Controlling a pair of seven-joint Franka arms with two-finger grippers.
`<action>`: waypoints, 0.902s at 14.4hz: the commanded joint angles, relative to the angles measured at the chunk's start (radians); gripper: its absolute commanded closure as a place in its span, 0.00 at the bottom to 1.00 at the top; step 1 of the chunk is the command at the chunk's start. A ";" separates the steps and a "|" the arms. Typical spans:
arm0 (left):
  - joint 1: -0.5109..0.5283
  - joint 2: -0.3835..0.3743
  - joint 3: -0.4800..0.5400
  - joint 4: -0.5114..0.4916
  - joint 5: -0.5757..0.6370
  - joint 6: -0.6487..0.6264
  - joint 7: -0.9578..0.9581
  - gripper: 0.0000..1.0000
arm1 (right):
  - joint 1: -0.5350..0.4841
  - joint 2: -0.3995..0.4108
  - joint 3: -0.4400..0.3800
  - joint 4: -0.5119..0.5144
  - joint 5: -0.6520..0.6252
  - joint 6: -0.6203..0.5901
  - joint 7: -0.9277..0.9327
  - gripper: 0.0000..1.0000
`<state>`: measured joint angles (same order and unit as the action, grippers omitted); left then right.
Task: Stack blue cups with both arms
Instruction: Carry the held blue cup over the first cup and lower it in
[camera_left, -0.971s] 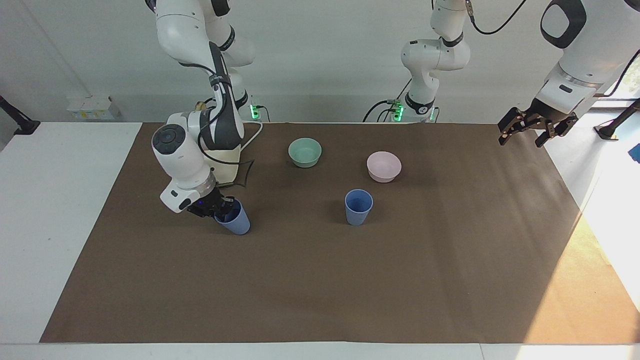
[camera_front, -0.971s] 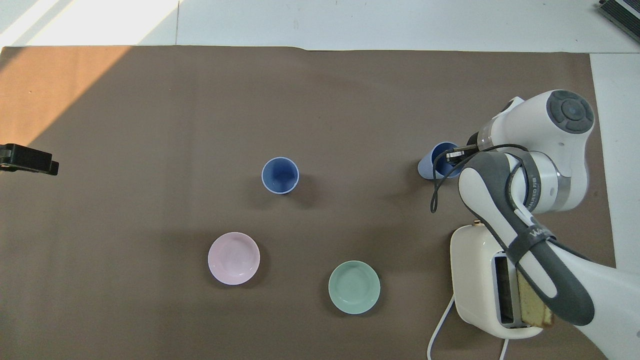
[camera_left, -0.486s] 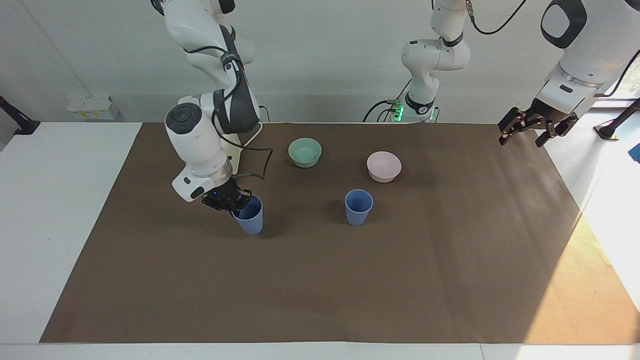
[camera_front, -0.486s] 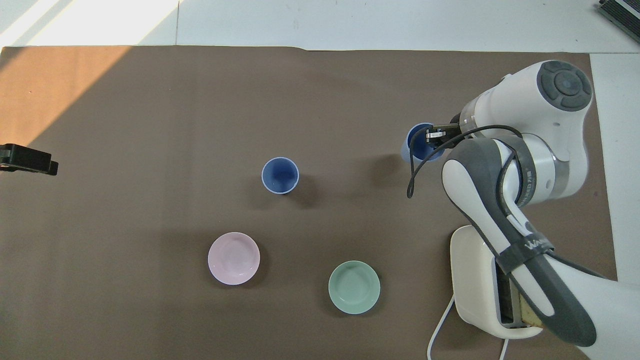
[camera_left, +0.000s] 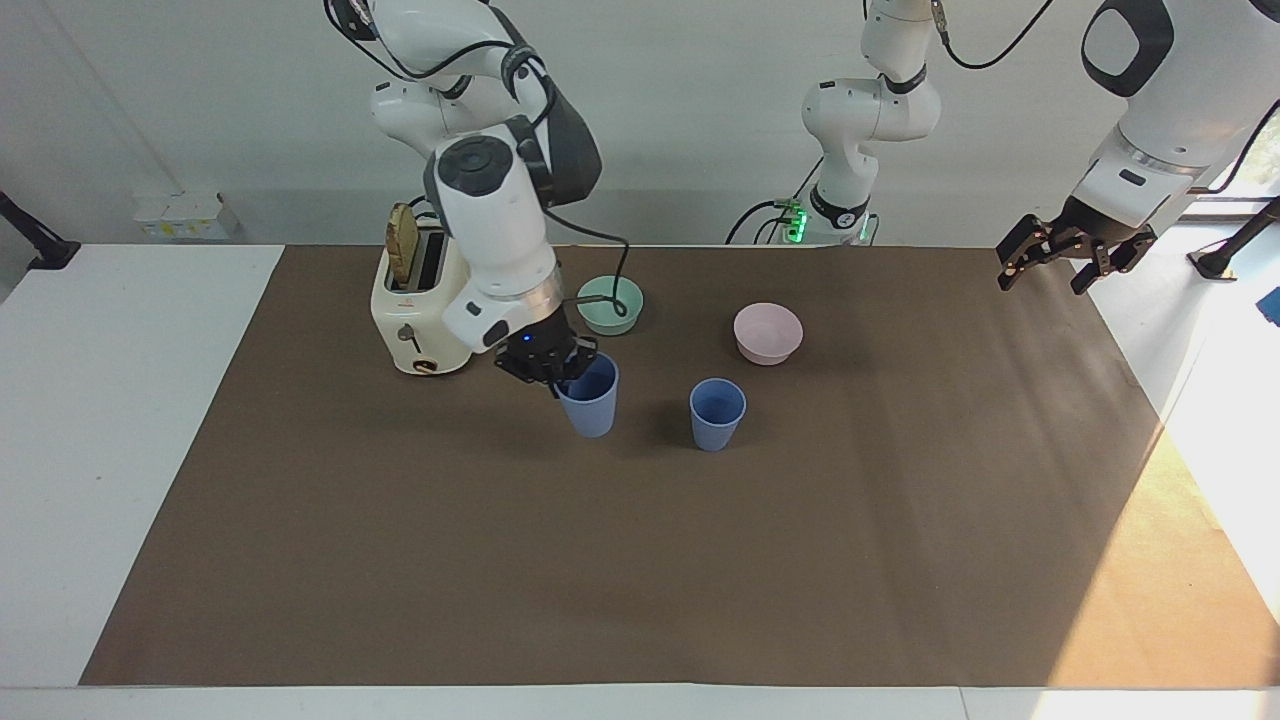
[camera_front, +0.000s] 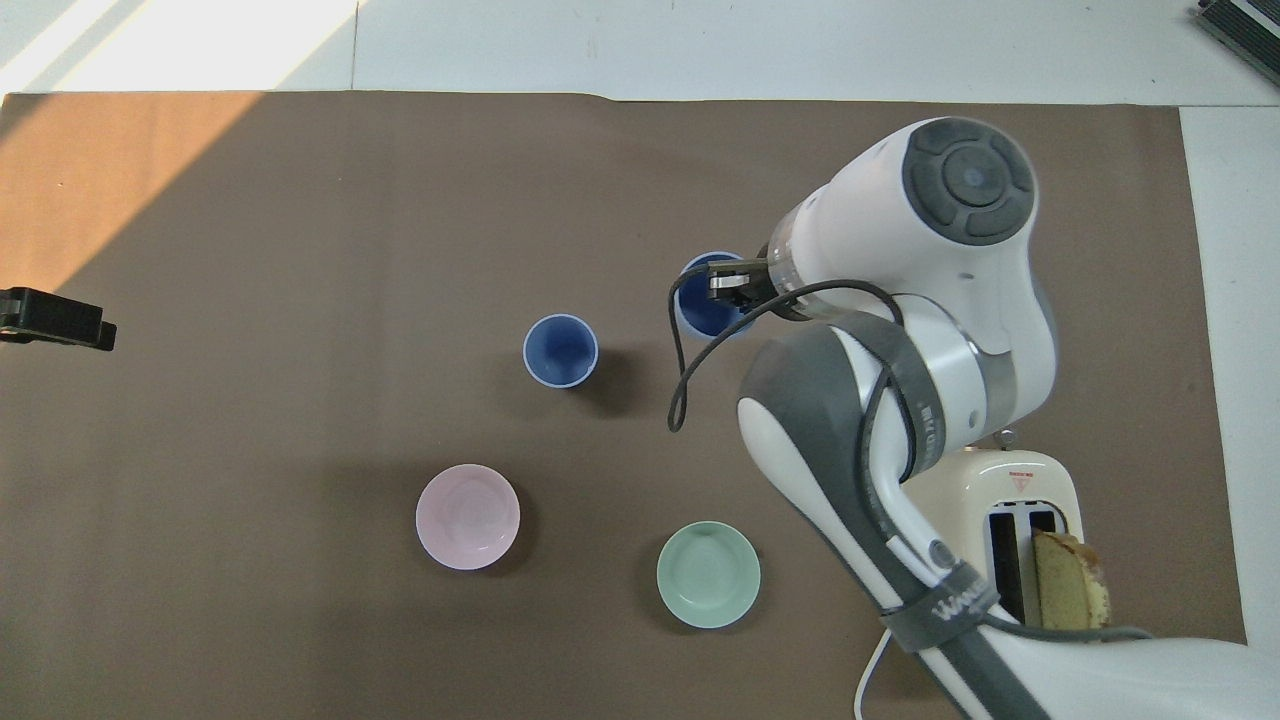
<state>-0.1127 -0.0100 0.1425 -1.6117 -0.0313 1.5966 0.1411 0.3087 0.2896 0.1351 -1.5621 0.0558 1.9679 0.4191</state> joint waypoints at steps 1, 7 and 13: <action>0.011 0.007 -0.006 0.021 0.010 -0.021 0.008 0.00 | 0.064 0.040 -0.003 0.094 -0.011 -0.040 0.070 1.00; 0.011 0.007 -0.006 0.021 0.010 -0.021 0.008 0.00 | 0.173 0.104 -0.006 0.152 -0.042 -0.026 0.204 1.00; 0.011 0.007 -0.006 0.019 0.010 -0.021 0.008 0.00 | 0.193 0.172 -0.003 0.171 -0.074 0.005 0.236 1.00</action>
<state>-0.1127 -0.0100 0.1425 -1.6117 -0.0313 1.5966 0.1411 0.4868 0.4239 0.1325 -1.4271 0.0114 1.9664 0.6254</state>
